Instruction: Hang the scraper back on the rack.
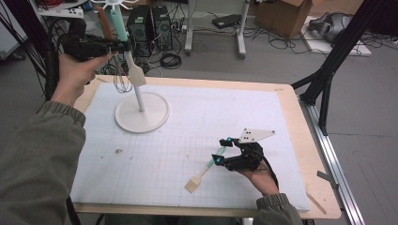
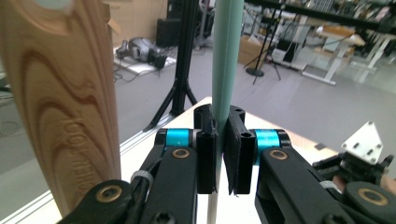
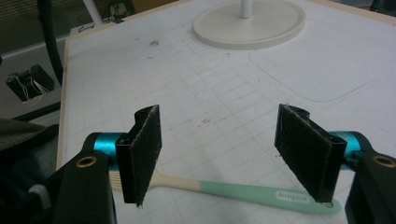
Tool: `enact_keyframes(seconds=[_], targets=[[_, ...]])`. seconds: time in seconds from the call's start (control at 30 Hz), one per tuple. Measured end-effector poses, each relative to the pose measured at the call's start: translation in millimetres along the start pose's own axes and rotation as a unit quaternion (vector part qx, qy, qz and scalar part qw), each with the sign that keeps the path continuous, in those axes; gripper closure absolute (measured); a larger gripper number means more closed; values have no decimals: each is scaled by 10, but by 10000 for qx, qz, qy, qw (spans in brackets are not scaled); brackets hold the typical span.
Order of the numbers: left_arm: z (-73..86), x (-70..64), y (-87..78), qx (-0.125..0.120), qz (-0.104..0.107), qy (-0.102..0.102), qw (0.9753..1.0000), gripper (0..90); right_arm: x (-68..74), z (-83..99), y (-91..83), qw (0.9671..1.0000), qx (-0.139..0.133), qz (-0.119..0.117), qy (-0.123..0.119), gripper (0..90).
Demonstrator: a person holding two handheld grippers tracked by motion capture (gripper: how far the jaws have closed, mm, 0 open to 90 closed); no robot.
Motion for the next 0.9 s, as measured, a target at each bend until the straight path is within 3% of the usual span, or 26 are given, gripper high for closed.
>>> enact_keyframes(seconds=[0.3,0.67,0.9], targets=[[24,59,-8,109,-228,-56,9997,834,7,0,3,10000,9,-32,-19,310],[47,54,-2,-15,-502,-55,9987,818,21,-2,12,10000,5,-57,-35,310],[66,29,-73,-75,-568,17,9984,743,30,-2,15,9999,9,-85,-56,310]])
Point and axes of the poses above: each handheld gripper's, and its own axes: y roughly forward along the jaws, z roughly out of its underside, x roughly to its left, the point moved 6 cm from there along y, roughly forward along the jaws, and after that the axes turned 9 degrees about -x, right-handed, at the moved point
